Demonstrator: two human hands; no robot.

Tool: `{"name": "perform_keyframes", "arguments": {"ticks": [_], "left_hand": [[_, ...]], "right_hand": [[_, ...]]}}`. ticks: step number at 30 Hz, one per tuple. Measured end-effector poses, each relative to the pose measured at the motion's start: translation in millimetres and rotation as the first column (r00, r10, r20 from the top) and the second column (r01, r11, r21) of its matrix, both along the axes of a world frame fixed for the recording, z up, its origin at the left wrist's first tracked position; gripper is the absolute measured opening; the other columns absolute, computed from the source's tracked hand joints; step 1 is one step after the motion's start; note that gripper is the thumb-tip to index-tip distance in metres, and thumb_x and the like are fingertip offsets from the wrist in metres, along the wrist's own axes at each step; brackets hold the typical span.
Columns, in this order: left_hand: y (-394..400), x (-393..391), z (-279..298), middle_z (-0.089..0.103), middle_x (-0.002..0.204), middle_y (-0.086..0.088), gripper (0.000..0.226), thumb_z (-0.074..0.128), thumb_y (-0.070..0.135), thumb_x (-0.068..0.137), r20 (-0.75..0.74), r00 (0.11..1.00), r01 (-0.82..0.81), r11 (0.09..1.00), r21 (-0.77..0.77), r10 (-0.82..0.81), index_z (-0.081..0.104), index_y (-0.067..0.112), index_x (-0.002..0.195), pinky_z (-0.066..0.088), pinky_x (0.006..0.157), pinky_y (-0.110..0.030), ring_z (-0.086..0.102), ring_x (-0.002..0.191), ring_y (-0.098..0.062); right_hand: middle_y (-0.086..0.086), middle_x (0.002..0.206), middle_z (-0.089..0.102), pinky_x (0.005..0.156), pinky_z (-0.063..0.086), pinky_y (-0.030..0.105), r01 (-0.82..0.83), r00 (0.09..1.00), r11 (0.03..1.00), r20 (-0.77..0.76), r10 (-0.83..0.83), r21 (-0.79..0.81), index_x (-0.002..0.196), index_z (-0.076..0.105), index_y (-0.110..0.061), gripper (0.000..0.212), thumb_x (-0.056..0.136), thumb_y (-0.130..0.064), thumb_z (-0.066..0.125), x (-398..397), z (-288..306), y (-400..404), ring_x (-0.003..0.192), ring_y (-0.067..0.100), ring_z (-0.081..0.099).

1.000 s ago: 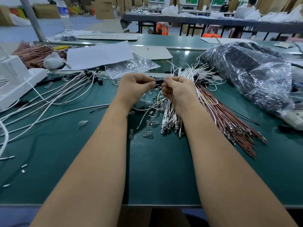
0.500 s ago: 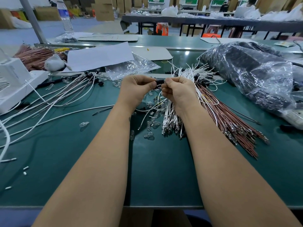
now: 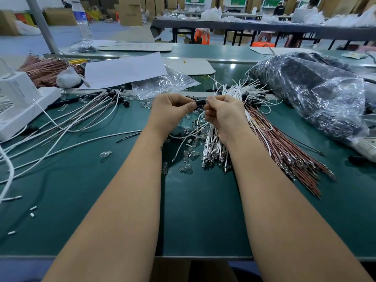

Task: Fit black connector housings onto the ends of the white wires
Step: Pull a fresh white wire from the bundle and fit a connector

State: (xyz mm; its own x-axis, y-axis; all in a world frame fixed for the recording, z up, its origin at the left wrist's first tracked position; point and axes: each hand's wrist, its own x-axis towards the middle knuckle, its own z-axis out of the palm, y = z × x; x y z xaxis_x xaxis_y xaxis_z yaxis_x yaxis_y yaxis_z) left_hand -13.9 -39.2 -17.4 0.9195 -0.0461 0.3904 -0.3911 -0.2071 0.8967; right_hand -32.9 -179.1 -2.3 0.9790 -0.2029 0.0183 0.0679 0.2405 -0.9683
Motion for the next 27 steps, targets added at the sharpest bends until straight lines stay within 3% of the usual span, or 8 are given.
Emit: {"name": "perform_keyframes", "arguments": {"ticks": [7, 14, 22, 24, 27], "left_hand": [[-0.4, 0.0, 1.0, 0.068, 0.074, -0.003, 0.011, 0.072, 0.001, 0.081, -0.026, 1.000, 0.010, 0.998, -0.067, -0.012, 0.071, 0.009, 0.089, 0.052, 0.072, -0.020, 0.061, 0.069, -0.010], [0.8, -0.5, 2.0, 0.067, 0.075, -0.003, 0.011, 0.071, 0.001, 0.082, -0.043, 0.998, 0.049, 0.998, -0.039, -0.051, 0.070, 0.011, 0.085, 0.051, 0.072, -0.020, 0.060, 0.070, -0.011], [-3.7, -1.8, 3.3, 0.068, 0.079, -0.013, 0.011, 0.072, 0.000, 0.081, -0.039, 0.999, 0.033, 0.999, -0.033, -0.034, 0.071, 0.009, 0.088, 0.050, 0.077, -0.033, 0.059, 0.076, -0.022], [-5.9, -2.5, 4.5, 0.069, 0.084, -0.020, 0.012, 0.072, 0.000, 0.082, -0.033, 0.999, 0.008, 0.999, -0.031, -0.009, 0.071, 0.007, 0.092, 0.052, 0.080, -0.037, 0.059, 0.077, -0.024], [-7.2, -2.9, 5.2, 0.069, 0.080, -0.012, 0.012, 0.072, 0.001, 0.082, -0.021, 0.999, -0.036, 0.998, -0.042, 0.035, 0.071, 0.007, 0.093, 0.054, 0.082, -0.035, 0.062, 0.075, -0.019]], "right_hand": [[0.007, 0.063, 0.063, 0.050, 0.053, 0.024, -0.067, 0.998, 0.998, -0.013, 0.067, -0.020, 0.080, 0.055, -0.006, 0.015, 0.095, -0.004, 0.056, -1.3, -0.4, -1.0, 0.047, 0.010, 0.059], [0.006, 0.062, 0.058, 0.049, 0.048, 0.024, -0.050, 0.999, 0.991, -0.002, 0.050, -0.123, 0.078, 0.055, -0.008, 0.018, 0.096, -0.003, 0.055, -2.4, 0.2, -2.5, 0.050, 0.013, 0.053], [0.006, 0.063, 0.057, 0.050, 0.047, 0.024, 0.035, 0.999, 0.981, 0.023, -0.031, -0.191, 0.077, 0.054, -0.009, 0.020, 0.096, -0.004, 0.053, -3.9, 0.9, 1.7, 0.051, 0.013, 0.051], [0.005, 0.065, 0.058, 0.054, 0.049, 0.026, 0.074, 0.997, 0.961, 0.032, -0.068, -0.265, 0.079, 0.054, -0.011, 0.019, 0.097, -0.006, 0.051, -2.2, 0.0, 4.7, 0.053, 0.013, 0.052], [0.004, 0.072, 0.061, 0.069, 0.054, 0.036, 0.090, 0.996, 0.929, 0.052, -0.076, -0.359, 0.083, 0.053, -0.012, 0.016, 0.098, -0.010, 0.048, 0.0, -0.2, 9.1, 0.063, 0.015, 0.056]]}}
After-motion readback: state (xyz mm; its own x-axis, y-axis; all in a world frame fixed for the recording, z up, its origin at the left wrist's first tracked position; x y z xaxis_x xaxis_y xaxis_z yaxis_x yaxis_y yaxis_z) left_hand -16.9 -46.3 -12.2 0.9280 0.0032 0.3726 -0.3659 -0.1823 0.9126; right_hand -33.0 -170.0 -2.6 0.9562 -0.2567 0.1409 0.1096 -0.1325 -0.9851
